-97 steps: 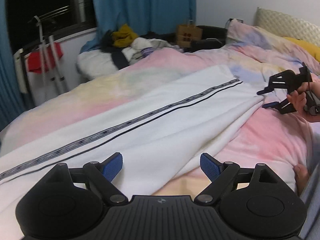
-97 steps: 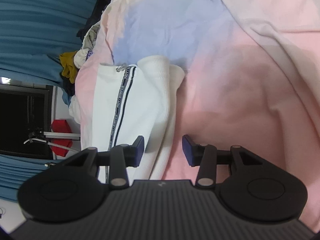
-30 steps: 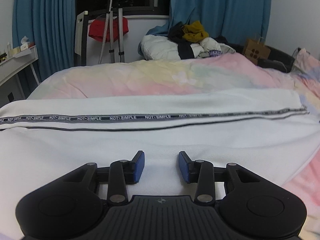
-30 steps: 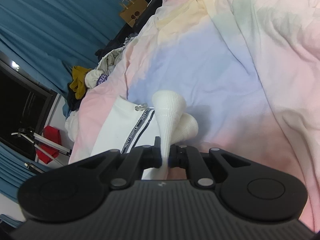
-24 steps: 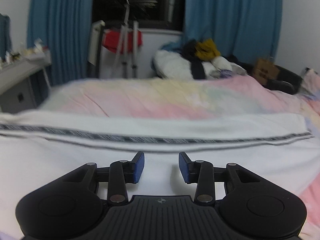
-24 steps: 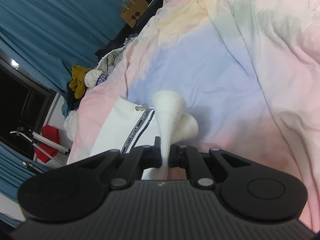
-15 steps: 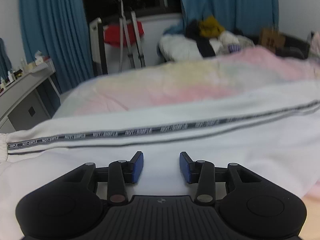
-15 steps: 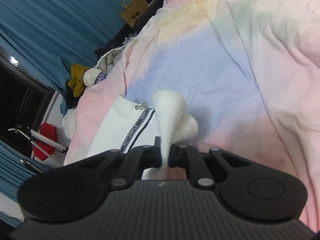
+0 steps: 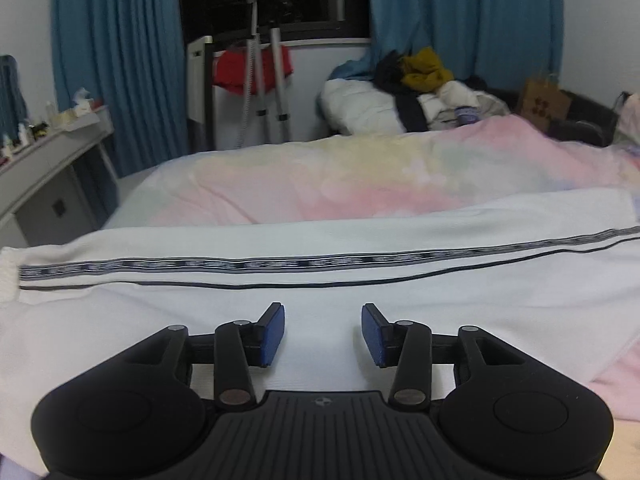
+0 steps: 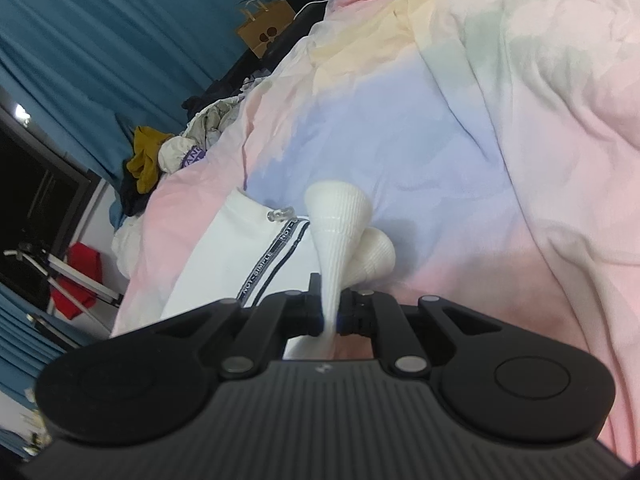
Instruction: Fold clothes
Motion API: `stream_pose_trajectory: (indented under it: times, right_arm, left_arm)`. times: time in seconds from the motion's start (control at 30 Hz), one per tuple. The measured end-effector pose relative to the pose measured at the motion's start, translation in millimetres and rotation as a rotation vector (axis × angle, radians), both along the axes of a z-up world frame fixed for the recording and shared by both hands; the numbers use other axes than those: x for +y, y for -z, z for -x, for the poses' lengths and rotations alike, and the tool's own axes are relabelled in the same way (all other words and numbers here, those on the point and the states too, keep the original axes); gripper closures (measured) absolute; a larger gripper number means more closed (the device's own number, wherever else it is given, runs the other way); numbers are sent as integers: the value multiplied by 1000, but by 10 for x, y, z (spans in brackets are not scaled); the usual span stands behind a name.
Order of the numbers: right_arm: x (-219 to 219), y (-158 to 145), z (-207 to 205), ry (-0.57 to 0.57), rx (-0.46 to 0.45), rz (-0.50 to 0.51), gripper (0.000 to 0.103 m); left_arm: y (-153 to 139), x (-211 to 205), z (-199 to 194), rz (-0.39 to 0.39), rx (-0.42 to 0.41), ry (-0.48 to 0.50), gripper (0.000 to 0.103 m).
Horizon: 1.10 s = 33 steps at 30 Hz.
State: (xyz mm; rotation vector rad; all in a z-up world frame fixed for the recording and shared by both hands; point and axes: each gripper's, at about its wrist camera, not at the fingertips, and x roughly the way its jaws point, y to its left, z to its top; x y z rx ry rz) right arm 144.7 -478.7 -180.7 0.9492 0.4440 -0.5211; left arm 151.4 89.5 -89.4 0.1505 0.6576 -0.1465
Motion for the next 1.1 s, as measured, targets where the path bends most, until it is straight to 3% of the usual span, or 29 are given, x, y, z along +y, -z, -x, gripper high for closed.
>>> stream_pose_trajectory:
  times: [0.17, 0.37, 0.5, 0.63, 0.77, 0.9, 1.0, 1.1]
  right_arm:
    - [42, -61, -5, -15, 3, 44, 95]
    - [98, -123, -26, -30, 14, 95, 95]
    - [270, -314, -90, -32, 26, 214, 95]
    - [597, -744, -142, -51, -30, 361, 95]
    - [1354, -1415, -176, -151, -163, 567, 95]
    - [2579, -1830, -145, -364, -292, 842, 95]
    - [3520, -1641, -70, -579, -348, 985, 95]
    - [4257, -1097, 16, -797, -311, 1051, 95]
  left_arm:
    - [236, -42, -112, -20, 94, -31, 56]
    - [202, -6, -94, 10, 99, -53, 56]
    - [226, 47, -83, 23, 111, -61, 56]
    - [180, 87, -54, 45, 103, -57, 56]
    - [2, 285, -10, 170, 72, -107, 56]
    - [-224, 515, 159, 281, -13, -161, 55]
    - [-374, 704, 268, 328, -74, -217, 55]
    - [-480, 953, 349, 402, -106, -284, 55]
